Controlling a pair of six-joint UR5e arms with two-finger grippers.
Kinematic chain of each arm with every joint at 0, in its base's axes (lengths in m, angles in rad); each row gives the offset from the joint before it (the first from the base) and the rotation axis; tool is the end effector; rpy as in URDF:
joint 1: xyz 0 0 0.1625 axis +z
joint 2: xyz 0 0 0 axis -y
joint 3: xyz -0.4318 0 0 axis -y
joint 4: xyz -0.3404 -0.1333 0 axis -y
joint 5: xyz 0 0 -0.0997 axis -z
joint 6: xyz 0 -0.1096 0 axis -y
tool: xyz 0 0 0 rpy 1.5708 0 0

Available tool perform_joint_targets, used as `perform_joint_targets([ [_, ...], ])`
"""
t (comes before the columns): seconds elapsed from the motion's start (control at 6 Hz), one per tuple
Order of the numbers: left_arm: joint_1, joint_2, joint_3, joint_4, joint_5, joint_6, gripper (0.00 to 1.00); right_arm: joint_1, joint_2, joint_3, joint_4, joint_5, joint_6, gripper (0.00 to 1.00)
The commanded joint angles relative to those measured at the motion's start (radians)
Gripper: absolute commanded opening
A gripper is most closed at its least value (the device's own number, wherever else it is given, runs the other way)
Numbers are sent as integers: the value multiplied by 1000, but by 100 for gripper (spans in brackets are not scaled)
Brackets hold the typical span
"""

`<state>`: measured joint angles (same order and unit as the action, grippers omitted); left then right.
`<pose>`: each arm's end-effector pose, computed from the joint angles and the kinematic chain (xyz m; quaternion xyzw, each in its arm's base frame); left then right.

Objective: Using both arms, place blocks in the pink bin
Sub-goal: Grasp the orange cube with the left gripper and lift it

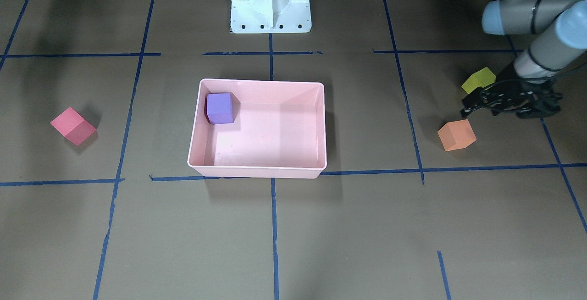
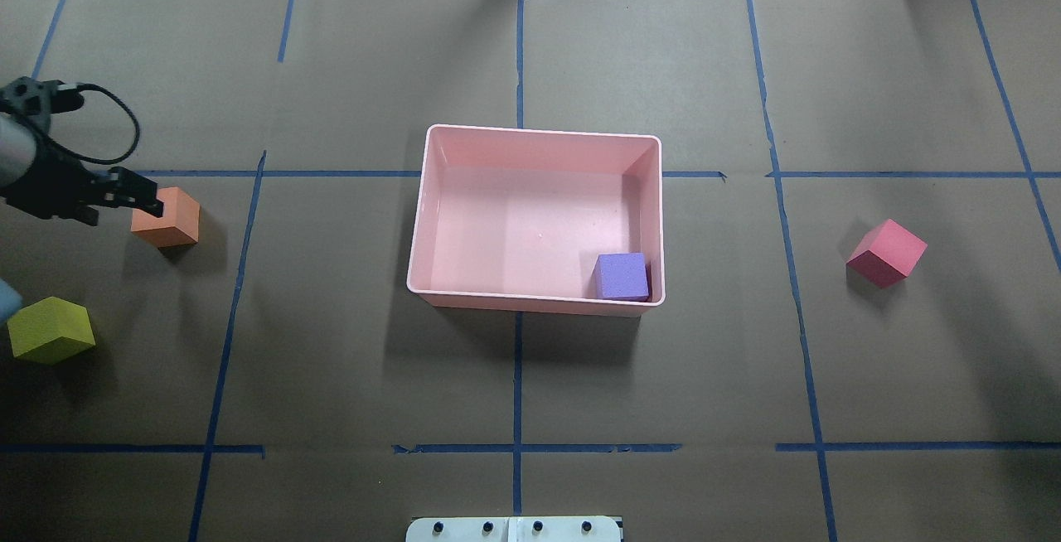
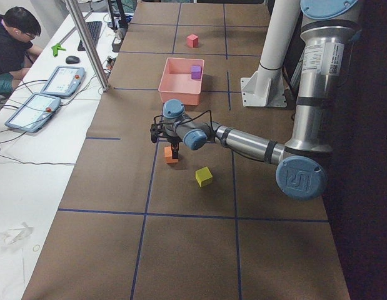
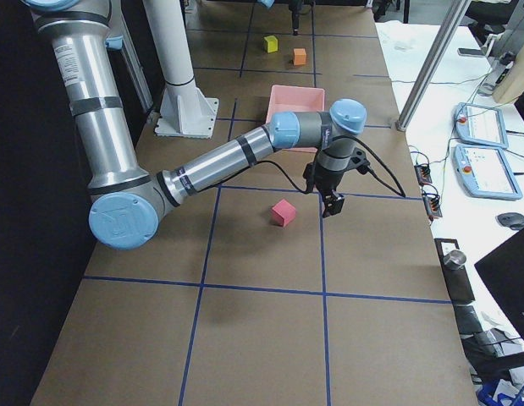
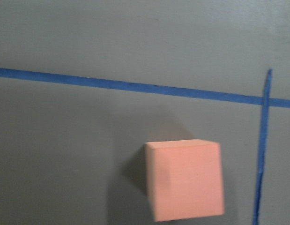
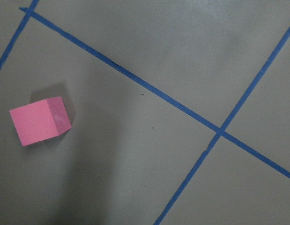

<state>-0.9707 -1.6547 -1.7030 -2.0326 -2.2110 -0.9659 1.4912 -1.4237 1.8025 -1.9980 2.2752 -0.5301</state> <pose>0.2272 -0.4521 0.5257 0.0144 0.4330 -0.0599 0.8993 0.0244 -0.4785 0.5520 0.0549 -0.3412 -0.2737 0.8976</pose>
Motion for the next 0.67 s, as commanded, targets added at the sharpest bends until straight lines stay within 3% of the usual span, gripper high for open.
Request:
perform_joint_targets([
  [0.0,42,-46,61,0,48,-17,100,6,-11,-2,1,0,-10,100],
  [0.5,64,-86,141,-1,77,-10,100,6,-12,-5,1,-2,-7,100],
])
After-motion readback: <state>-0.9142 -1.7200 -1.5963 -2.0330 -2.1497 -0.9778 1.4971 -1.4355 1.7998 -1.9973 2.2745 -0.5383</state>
